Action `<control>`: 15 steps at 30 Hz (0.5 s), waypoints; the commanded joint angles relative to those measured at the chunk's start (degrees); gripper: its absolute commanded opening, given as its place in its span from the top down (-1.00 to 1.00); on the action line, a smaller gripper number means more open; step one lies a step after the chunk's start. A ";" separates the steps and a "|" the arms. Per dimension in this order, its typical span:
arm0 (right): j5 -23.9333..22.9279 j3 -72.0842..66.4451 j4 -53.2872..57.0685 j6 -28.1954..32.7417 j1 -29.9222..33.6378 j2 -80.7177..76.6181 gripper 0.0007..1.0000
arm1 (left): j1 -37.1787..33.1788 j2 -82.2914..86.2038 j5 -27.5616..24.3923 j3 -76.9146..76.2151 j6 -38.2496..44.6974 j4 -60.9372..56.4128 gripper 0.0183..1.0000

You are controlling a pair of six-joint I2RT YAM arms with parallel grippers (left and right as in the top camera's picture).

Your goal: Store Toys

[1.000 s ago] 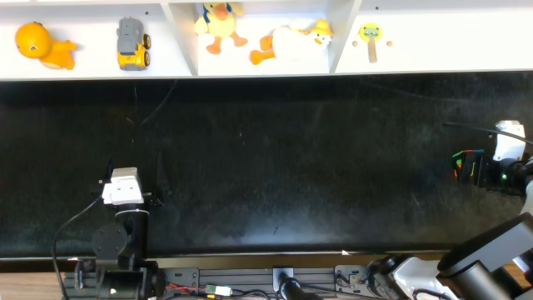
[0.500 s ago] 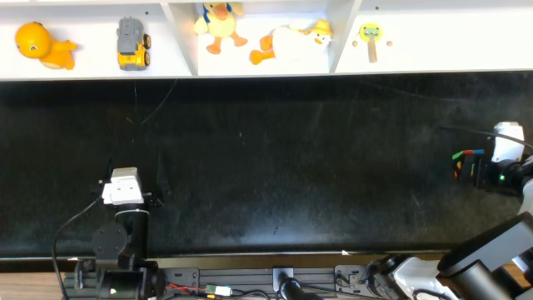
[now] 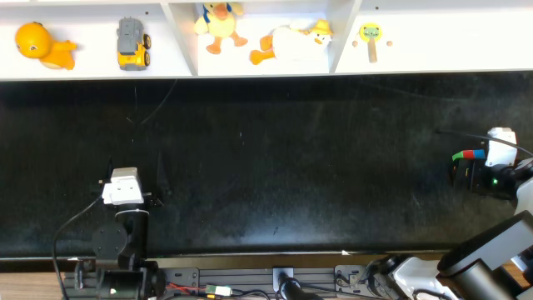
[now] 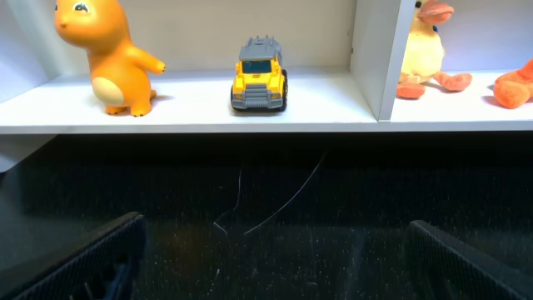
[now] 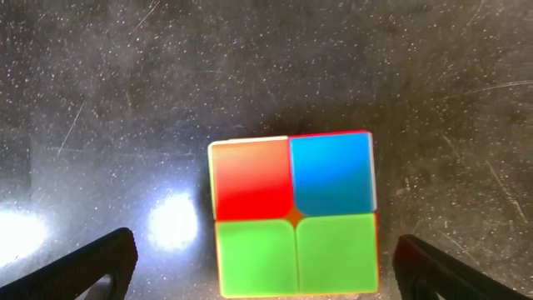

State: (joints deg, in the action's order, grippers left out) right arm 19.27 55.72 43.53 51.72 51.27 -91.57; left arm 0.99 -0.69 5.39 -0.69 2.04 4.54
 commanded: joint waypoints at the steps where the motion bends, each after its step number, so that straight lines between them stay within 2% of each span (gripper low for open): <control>1: 1.81 -0.22 -0.52 -0.83 -0.26 0.02 -0.93 | -0.39 0.52 -0.15 0.22 0.94 -0.07 -1.00; 2: 1.95 -0.22 -0.55 -1.05 -0.26 0.02 -0.89 | -0.39 0.52 -0.15 0.22 0.94 -0.07 -1.00; 4: 1.90 -0.22 -0.55 -1.20 -0.26 0.02 -0.61 | -0.39 0.52 -0.15 0.22 0.92 -0.07 -1.00; 9: 1.64 -0.22 -0.59 -1.22 -0.26 0.02 -0.41 | -0.39 0.52 -0.15 0.22 0.92 -0.07 -1.00; 15: 1.62 -0.22 -1.57 -2.91 -0.26 0.02 -0.05 | -0.39 0.52 -0.15 0.22 0.94 -0.07 -1.00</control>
State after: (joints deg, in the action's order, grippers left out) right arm 20.18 55.70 42.81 50.35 51.27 -91.57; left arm 0.99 -0.69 5.41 -0.69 2.04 4.56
